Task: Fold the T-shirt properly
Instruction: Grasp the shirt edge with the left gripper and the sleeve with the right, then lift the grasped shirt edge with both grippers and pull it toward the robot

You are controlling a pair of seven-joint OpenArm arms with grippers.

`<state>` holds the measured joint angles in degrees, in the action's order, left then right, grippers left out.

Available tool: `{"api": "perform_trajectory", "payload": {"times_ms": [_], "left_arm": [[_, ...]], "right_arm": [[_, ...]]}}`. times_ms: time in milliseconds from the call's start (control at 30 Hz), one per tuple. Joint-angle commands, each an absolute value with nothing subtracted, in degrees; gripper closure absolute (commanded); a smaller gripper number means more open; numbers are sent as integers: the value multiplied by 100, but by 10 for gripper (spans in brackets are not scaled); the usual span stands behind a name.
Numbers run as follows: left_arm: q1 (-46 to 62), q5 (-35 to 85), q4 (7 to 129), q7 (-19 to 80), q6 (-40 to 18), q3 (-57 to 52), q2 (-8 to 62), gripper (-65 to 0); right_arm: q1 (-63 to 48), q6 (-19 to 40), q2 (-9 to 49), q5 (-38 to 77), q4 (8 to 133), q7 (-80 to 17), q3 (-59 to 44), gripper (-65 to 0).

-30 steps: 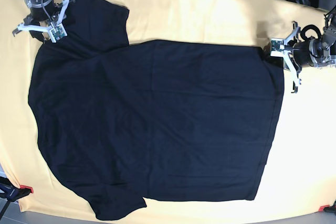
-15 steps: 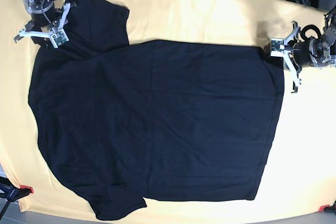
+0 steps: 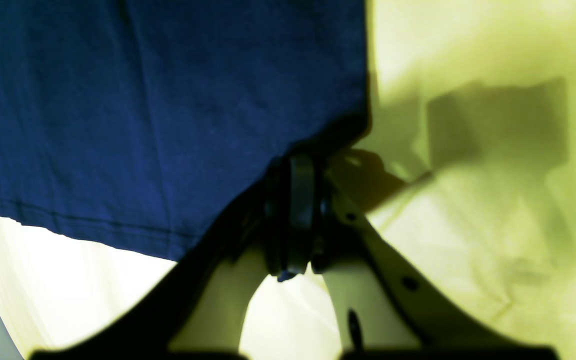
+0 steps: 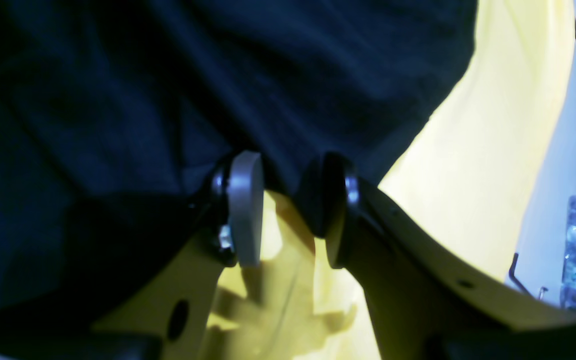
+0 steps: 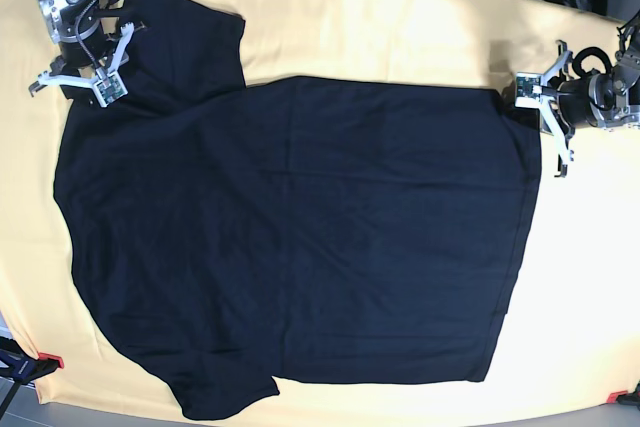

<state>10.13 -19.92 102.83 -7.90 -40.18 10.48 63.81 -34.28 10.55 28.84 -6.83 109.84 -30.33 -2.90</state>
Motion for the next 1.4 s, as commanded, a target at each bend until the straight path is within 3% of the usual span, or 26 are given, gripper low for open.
{"api": "perform_trajectory", "payload": {"times_ms": [0, 100, 200, 533, 1100, 1367], "left_arm": [[950, -1942, 10346, -856, -4000, 974, 6525, 0], [947, -1942, 10346, -856, -4000, 974, 6525, 0], [947, -1942, 10346, -856, -4000, 974, 6525, 0], [950, -1199, 10420, -871, -4000, 873, 6753, 0], [1166, -121, 10820, -849, -4000, 858, 7651, 0], [1584, 99, 11542, -298, -4000, 858, 8141, 0]], "right_arm": [[-3402, 1055, 2971, -709, 10984, -3065, -338, -227], [-3350, 1052, 2974, -589, 10971, -3087, -338, -202], [-3347, 1039, 2971, -558, 10975, -3223, -338, 0], [-3411, 707, 3079, -644, 11679, -3865, -344, 0], [-4882, 707, 3625, -1048, 12794, -4106, -819, 0], [-5002, 1245, 3625, -148, 12794, -4276, -1551, 0]]}}
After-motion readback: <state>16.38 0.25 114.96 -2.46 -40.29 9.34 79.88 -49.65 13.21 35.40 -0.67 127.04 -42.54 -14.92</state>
